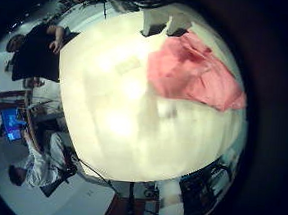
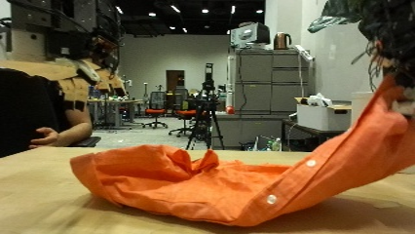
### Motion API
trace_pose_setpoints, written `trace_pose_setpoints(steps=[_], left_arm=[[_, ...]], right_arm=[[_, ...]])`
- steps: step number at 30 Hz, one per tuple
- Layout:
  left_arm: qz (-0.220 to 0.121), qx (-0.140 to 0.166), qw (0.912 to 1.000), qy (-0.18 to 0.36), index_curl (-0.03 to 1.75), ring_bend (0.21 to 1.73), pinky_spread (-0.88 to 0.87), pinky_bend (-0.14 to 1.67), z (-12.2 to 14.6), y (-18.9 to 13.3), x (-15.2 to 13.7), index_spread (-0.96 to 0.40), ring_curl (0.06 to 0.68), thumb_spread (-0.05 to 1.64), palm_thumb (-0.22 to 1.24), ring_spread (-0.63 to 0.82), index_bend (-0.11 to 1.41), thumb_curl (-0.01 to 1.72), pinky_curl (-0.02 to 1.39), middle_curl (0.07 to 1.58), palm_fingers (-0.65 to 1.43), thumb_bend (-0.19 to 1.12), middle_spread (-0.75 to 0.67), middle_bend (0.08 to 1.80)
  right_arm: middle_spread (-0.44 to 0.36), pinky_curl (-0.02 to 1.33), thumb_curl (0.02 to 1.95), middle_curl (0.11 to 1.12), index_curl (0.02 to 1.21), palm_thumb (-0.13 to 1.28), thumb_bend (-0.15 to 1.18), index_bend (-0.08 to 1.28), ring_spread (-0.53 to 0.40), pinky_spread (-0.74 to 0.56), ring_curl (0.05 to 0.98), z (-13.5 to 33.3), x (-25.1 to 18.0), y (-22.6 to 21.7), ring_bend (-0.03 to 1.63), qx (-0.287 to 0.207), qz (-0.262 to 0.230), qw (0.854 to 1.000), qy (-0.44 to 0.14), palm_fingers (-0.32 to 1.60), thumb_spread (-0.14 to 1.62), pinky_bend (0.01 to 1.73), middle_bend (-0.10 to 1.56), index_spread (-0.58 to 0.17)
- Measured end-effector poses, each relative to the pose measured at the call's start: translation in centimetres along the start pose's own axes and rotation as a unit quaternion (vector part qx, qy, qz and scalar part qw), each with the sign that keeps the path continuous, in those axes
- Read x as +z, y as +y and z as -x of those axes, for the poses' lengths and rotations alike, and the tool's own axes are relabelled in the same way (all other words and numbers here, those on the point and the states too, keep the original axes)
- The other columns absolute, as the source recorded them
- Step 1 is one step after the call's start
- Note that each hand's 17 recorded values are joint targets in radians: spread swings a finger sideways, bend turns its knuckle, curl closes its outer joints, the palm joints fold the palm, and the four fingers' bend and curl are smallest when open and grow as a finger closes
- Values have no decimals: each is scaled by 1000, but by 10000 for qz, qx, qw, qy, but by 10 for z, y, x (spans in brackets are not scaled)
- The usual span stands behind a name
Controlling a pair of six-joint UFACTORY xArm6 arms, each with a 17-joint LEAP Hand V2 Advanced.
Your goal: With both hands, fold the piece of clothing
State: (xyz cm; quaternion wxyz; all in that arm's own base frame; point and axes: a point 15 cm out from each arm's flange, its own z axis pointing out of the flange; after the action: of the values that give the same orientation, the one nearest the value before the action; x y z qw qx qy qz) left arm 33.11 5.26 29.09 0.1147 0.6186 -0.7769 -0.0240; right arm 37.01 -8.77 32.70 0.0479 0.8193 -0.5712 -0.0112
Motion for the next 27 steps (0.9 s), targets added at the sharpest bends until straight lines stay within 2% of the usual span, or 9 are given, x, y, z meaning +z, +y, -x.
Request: trace_pose_setpoints(steps=[3,9,15,21,22,27], left_arm=[[-11,-149,9999,65,173,443,569,307,17,13,0,153,219,1095,364,608,130,295,319,264,-67,-21,437,186],[74,-281,9994,166,174,448,568,308,27,30,13,153,221,1096,365,606,130,294,319,267,-67,-22,435,185],[83,-376,9989,252,176,447,568,305,30,41,21,156,220,1102,377,606,132,296,318,270,-70,-19,431,186],[-17,-430,9987,259,176,449,568,311,29,44,17,164,219,1108,396,606,127,298,320,269,-72,-18,436,182],[-27,-436,9987,264,175,448,567,317,28,47,17,165,219,1110,400,606,127,298,322,268,-71,-18,436,182],[-69,-459,9985,274,166,456,572,338,25,50,16,183,220,1116,564,606,122,330,327,264,-80,22,440,179]], right_arm=[[-169,791,700,879,871,1095,61,1031,-227,-341,684,27,-34,-26,1352,-309,-355,9989,-49,1072,1201,1163,1236,-273],[-170,815,738,900,887,1092,48,1034,-228,-333,694,93,-80,-72,1353,-939,-838,9920,-103,1067,1221,1166,1225,-272],[-171,829,765,915,897,1092,36,1033,-228,-330,699,181,-96,-117,1350,-1713,-940,9806,-150,1066,1232,1160,1217,-273],[-173,841,790,929,904,1088,22,1028,-229,-329,703,276,-80,-158,1351,-2426,-745,9670,-203,1068,1237,1151,1208,-274],[-173,844,796,932,907,1092,21,1024,-230,-329,704,308,-69,-171,1351,-2670,-641,9613,-209,1066,1241,1150,1207,-275],[-174,853,814,942,914,1097,16,1016,-229,-329,710,362,-24,-199,1352,-3047,-311,9517,-210,1062,1254,1143,1202,-277]])
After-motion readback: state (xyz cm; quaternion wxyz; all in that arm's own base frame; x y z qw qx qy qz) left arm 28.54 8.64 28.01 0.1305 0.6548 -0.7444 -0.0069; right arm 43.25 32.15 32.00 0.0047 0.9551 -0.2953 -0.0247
